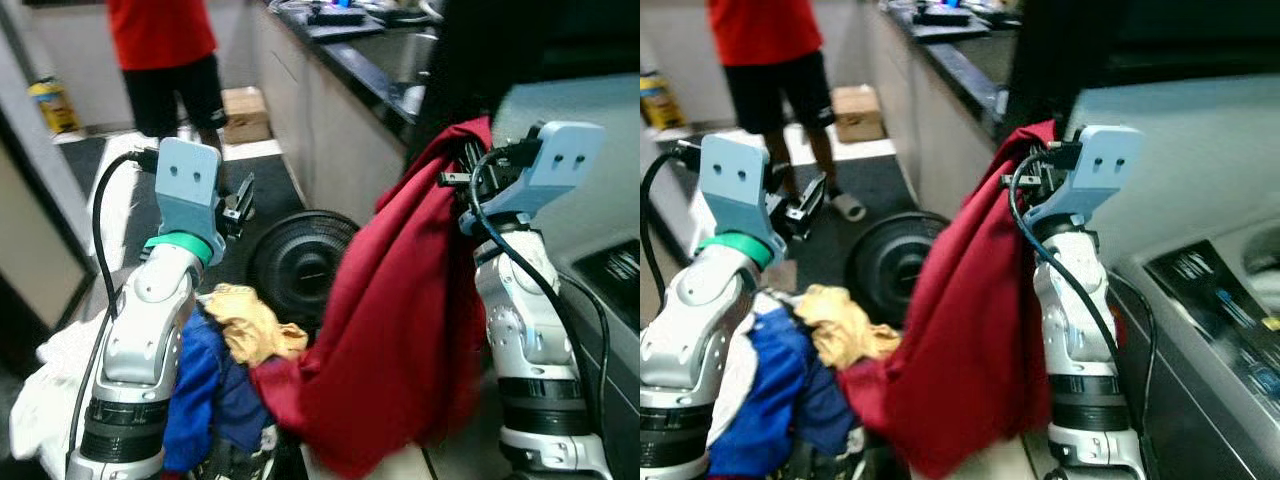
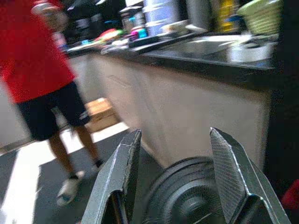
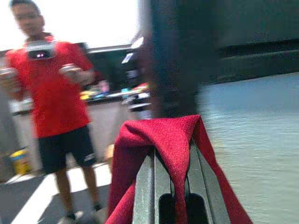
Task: Clothes washing
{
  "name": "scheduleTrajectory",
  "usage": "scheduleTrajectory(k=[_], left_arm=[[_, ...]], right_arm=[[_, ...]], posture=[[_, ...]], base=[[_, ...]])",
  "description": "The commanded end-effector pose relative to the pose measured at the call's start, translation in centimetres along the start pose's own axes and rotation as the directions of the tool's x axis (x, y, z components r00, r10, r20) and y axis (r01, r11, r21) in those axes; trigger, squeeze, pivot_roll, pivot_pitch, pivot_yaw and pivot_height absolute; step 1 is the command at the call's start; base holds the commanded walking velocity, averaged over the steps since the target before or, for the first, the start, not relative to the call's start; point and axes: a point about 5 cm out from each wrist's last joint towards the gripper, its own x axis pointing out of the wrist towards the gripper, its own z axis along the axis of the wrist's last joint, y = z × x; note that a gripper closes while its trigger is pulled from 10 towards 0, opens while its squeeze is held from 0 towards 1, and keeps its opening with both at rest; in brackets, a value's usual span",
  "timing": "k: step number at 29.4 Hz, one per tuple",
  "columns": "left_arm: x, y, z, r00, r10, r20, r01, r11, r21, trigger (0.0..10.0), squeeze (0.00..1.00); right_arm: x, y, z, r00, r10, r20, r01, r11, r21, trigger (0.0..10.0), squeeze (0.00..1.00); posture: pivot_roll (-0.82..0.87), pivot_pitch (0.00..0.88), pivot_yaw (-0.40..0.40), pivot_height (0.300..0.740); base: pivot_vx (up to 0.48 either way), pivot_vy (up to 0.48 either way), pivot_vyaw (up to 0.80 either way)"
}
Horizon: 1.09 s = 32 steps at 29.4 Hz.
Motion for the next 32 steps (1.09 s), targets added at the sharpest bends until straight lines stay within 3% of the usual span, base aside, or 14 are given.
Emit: scheduleTrajectory(k=[1,32], left_arm=[[0.1,0.2,0.3,1.000,-0.002,0.004,0.002,1.000,0.007,10.0,0.00],[0.5,0.8,1.4,0.999,0.010,0.032,-0.010,1.000,0.013,10.0,0.00]], right_arm=[[0.2,0.1,0.9,0.999,-0.004,0.039,0.003,1.000,0.018,10.0,0.00],[0.5,0.0,1.7,0.996,-0.027,0.081,0.022,0.997,0.071,10.0,0.00]], posture=[[0.08,0.000,0.070,0.740],[0.09,0.000,0.070,0.740]], base=[[0.000,0.000,-0.80],[0.000,0.000,-0.80]])
